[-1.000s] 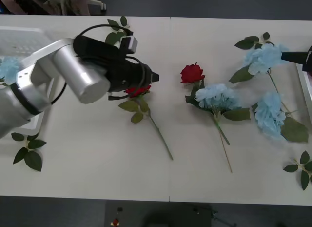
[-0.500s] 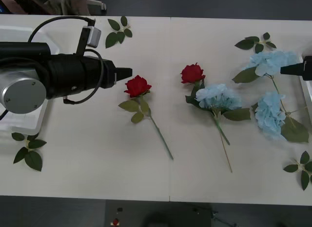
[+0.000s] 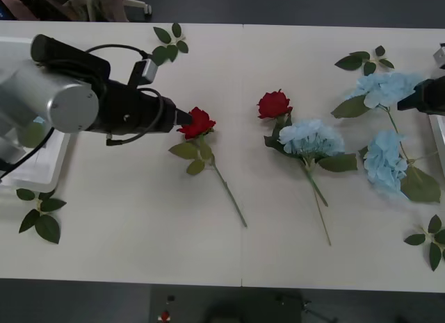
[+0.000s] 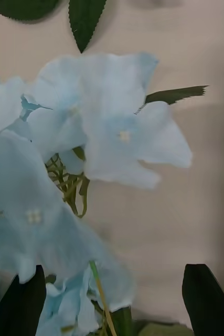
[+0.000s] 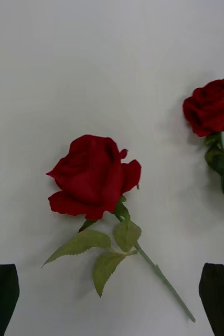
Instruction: Put the red flowers into the right box and the blue flowers into the left box
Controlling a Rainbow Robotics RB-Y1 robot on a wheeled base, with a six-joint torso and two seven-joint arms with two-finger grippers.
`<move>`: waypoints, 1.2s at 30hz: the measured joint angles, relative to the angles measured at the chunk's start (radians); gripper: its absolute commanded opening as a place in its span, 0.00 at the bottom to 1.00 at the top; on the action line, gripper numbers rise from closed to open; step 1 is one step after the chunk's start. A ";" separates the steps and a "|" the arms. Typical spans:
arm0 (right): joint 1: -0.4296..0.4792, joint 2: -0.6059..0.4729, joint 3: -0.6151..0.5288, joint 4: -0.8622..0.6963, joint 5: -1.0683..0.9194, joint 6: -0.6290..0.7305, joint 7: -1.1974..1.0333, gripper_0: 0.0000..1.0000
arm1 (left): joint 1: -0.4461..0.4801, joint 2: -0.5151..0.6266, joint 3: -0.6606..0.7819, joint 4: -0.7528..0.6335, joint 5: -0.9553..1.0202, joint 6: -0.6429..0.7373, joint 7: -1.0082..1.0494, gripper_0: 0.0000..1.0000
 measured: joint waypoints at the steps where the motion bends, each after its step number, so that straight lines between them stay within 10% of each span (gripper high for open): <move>1: 0.000 0.011 0.020 0.000 0.008 -0.022 0.000 0.76 | -0.017 -0.017 -0.025 0.024 -0.022 0.000 0.027 1.00; 9: 0.000 0.084 0.108 0.000 0.090 -0.077 -0.082 0.75 | -0.166 -0.167 -0.196 0.242 -0.165 0.000 0.232 1.00; 16: 0.000 0.122 0.079 0.000 0.147 -0.117 -0.086 0.35 | -0.304 -0.274 -0.381 0.441 -0.192 0.001 0.308 1.00; 23: 0.000 0.124 0.107 0.000 0.174 -0.152 -0.092 0.17 | -0.439 -0.332 -0.612 0.598 -0.151 0.001 0.312 1.00; 24: 0.000 0.124 0.122 0.000 0.174 -0.168 -0.092 0.14 | -0.450 -0.337 -0.625 0.612 -0.140 0.001 0.312 0.94; 28: 0.000 0.131 0.179 0.024 0.174 -0.225 -0.094 0.05 | -0.458 -0.346 -0.623 0.630 -0.134 0.001 0.312 0.08; 36: 0.000 0.172 0.151 0.077 0.168 -0.250 -0.095 0.00 | -0.458 -0.346 -0.613 0.630 -0.154 0.001 0.312 0.00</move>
